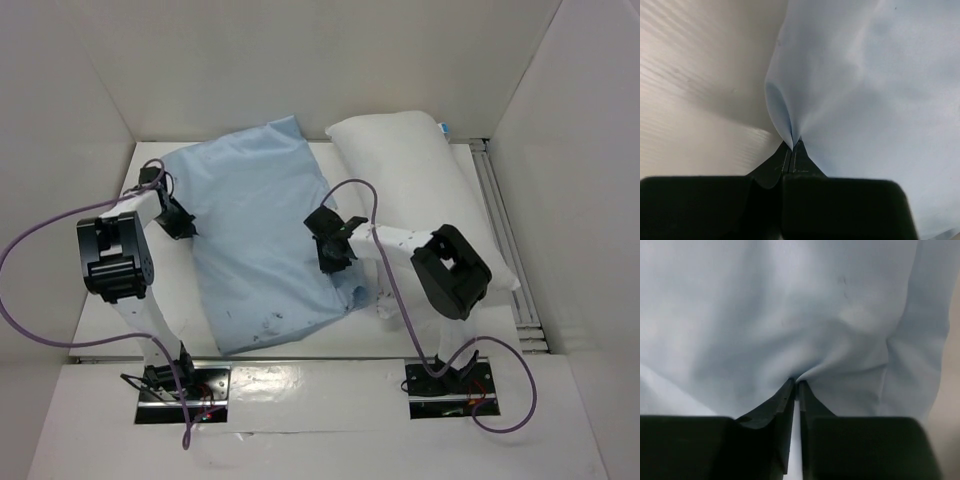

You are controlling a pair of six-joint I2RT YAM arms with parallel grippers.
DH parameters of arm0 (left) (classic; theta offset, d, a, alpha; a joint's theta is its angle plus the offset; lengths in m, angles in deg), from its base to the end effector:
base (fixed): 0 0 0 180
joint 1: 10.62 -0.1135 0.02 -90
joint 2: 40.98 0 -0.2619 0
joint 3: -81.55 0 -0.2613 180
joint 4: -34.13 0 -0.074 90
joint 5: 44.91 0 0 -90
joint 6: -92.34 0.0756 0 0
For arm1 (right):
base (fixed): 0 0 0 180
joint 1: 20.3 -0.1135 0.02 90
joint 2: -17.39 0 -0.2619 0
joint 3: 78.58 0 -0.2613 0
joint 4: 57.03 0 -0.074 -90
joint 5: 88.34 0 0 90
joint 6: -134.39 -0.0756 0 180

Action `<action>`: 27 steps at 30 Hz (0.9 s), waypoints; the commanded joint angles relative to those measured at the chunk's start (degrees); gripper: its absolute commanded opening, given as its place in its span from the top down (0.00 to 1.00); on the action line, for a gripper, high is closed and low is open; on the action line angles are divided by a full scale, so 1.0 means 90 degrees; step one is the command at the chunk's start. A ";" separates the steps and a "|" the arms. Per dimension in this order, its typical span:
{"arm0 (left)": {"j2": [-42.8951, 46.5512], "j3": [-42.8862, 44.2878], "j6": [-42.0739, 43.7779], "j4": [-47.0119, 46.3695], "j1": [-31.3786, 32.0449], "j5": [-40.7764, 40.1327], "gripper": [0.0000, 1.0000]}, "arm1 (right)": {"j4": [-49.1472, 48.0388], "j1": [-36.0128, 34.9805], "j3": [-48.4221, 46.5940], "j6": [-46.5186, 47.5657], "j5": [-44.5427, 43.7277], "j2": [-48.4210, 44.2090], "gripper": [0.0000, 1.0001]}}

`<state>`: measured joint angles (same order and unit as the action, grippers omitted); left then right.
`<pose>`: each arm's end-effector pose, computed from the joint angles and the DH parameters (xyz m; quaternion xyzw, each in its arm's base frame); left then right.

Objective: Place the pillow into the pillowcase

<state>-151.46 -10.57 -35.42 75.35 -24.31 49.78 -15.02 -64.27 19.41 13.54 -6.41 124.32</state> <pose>0.4083 0.0931 0.1244 -0.4141 0.8808 -0.0862 0.2130 0.2892 0.2642 0.1170 -0.0977 0.9726 0.0664 0.2003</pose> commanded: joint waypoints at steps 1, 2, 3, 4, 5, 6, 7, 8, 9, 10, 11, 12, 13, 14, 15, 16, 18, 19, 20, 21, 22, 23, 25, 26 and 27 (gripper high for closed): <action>0.0371 -0.0144 -0.0141 0.0010 -0.0227 -0.0228 1.00 | -0.0565 0.0032 -0.0585 -0.0137 -0.0469 0.0559 0.88; 0.0438 -0.0145 -0.0141 0.0068 -0.0304 -0.0305 1.00 | -0.0565 0.0099 -0.0712 -0.0069 -0.0470 0.0656 0.95; 0.0507 -0.0242 -0.0199 0.0069 -0.0305 -0.0306 1.00 | -0.0565 0.0100 -0.0839 -0.0068 -0.0547 0.0764 1.00; 0.0604 -0.0417 -0.0277 0.0069 -0.0372 -0.0412 1.00 | -0.0623 0.0187 -0.1130 0.0028 -0.0548 0.0871 1.00; 0.0857 -0.0525 -0.0277 0.0069 -0.0373 -0.0578 1.00 | -0.0624 0.0313 -0.1288 0.0097 -0.0606 0.1104 1.00; 0.0994 -0.0623 -0.0403 0.0069 -0.0373 -0.0667 1.00 | -0.0701 0.0392 -0.1463 0.0252 -0.0607 0.1223 1.00; 0.1131 -0.0837 -0.0404 0.0069 -0.0373 -0.0754 1.00 | -0.0702 0.0470 -0.1871 0.0360 -0.0539 0.1359 1.00; 0.1249 -0.0916 -0.0501 0.0069 -0.0373 -0.0833 1.00 | -0.0770 0.0645 -0.2126 0.0448 -0.0538 0.1680 1.00; 0.1433 -0.0984 -0.0560 0.0069 -0.0373 -0.0891 1.00 | -0.0770 0.0734 -0.2400 0.0623 -0.0538 0.1857 1.00; 0.1493 -0.1043 -0.0561 0.0069 -0.0373 -0.0892 1.00 | -0.0770 0.0812 -0.2702 0.0722 -0.0538 0.2052 1.00; 0.1494 -0.1044 -0.0561 0.0069 -0.0373 -0.0892 1.00 | -0.0664 0.0890 -0.3392 0.0800 -0.0403 0.2450 1.00; 0.1494 -0.0986 -0.0503 0.0069 -0.0373 -0.0824 1.00 | -0.0663 0.1017 -0.3689 0.0888 -0.0401 0.2619 1.00; 0.1494 -0.0927 -0.0328 0.0069 -0.0373 -0.0717 0.98 | -0.0663 0.1018 -0.3972 0.1082 -0.0276 0.2775 1.00; 0.1494 -0.0685 -0.0230 0.0224 -0.0373 -0.0600 0.89 | -0.0586 0.1105 -0.4294 0.1161 -0.0159 0.2922 1.00; 0.1494 -0.0537 -0.0113 0.0322 -0.0373 -0.0386 0.55 | -0.0401 0.1106 -0.4829 0.1230 -0.0080 0.3087 1.00; 0.1494 -0.0372 0.0043 0.0468 -0.0373 -0.0326 0.43 | -0.0399 0.1106 -0.5018 0.1231 -0.0002 0.3089 1.00; 0.1610 0.0049 0.0181 0.0791 -0.0315 -0.0190 0.26 | -0.0457 0.1164 -0.5137 0.1231 0.0262 0.2779 0.72; 0.1746 0.0127 0.0278 0.0792 -0.0314 -0.0189 0.24 | -0.0516 0.1164 -0.5137 0.1231 0.0388 0.2603 0.60; 0.1912 0.0263 0.0347 0.0850 -0.0218 -0.0189 0.23 | -0.0594 0.1222 -0.5031 0.1231 0.0525 0.2398 0.43; 0.2242 0.0323 0.0415 0.0850 -0.0023 -0.0189 0.23 | -0.0662 0.1223 -0.4884 0.1308 0.0623 0.1980 0.22; 0.2400 0.0323 0.0513 0.0850 0.0104 -0.0189 0.22 | -0.0663 0.1223 -0.4825 0.1309 0.0624 0.1773 0.18; 0.2537 0.0420 0.0688 0.0918 0.0270 -0.0295 0.22 | -0.0663 0.1223 -0.4757 0.1376 0.0624 0.1558 0.14; 0.2820 0.0489 0.0942 0.0919 0.0863 -0.0296 0.22 | -0.0663 0.1223 -0.4503 0.1377 0.0537 0.0877 0.10; 0.2822 0.0489 0.1378 0.1044 0.1138 -0.0209 0.22 | -0.0663 0.1223 -0.4396 0.1377 0.0391 0.0640 0.06; 0.2764 0.0770 0.1586 0.1249 0.1460 -0.0208 0.22 | -0.0586 0.1223 -0.4269 0.1377 0.0216 0.0396 0.05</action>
<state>-128.44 -7.46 -28.86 82.57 -17.77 46.35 -19.02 -52.79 -20.06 24.78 -2.68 139.18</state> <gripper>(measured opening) 0.784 0.941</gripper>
